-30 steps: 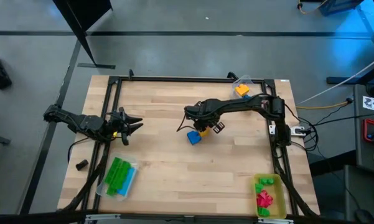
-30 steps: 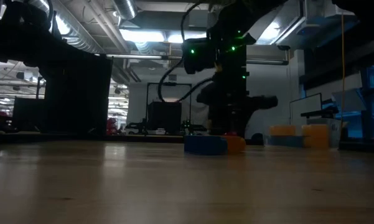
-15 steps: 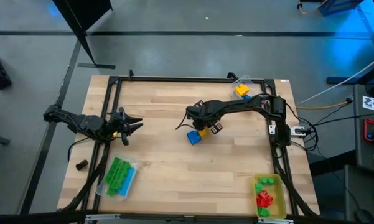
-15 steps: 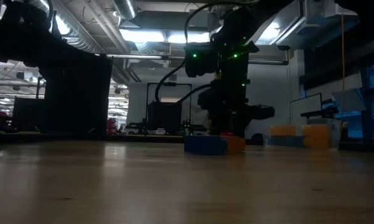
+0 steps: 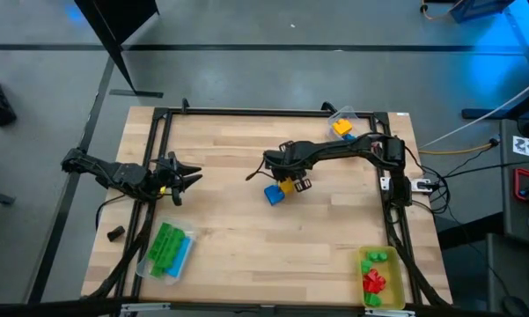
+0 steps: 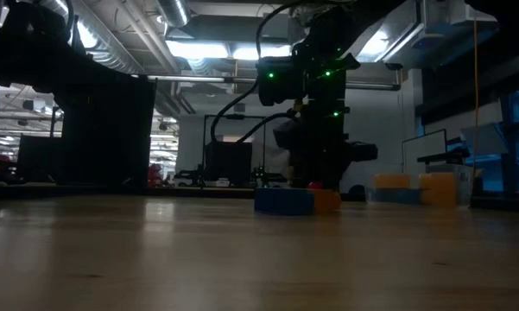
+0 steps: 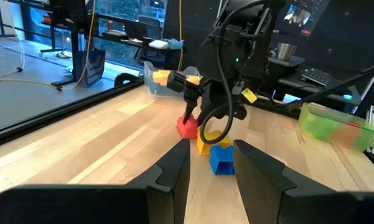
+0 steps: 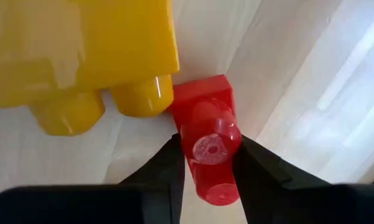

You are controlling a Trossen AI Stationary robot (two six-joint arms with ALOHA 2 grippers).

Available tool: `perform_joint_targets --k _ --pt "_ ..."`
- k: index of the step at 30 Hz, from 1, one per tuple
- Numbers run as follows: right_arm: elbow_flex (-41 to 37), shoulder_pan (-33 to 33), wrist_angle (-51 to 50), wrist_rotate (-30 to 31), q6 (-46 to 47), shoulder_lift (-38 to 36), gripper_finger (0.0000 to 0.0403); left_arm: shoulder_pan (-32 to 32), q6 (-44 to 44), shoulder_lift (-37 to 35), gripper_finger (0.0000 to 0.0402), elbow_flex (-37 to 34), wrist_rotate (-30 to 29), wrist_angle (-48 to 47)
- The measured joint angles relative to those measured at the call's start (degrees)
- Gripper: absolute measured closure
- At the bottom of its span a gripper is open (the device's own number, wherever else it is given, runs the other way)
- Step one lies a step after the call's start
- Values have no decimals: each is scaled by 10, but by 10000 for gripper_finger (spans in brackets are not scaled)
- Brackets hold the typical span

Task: Sort blocks by size
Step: Put the 2 stud red game piece into the yellow transparent bin

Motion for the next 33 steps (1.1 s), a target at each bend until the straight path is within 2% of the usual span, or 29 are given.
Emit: perform_joint_targets --k 6,10,21,28,33 --pt "0 0 -45 -24 93 1 286 0 0 0 295 0 0 0" --pt "0 0 -61 -25 117 1 284 0 0 0 295 0 0 0" --pt "88 0 -189 -53 128 5 283 0 0 0 295 0 0 0" --pt "92 1 -235 -93 161 5 302 0 0 0 295 0 0 0" --pt "92 4 -239 -96 165 4 320 0 0 0 295 0 0 0"
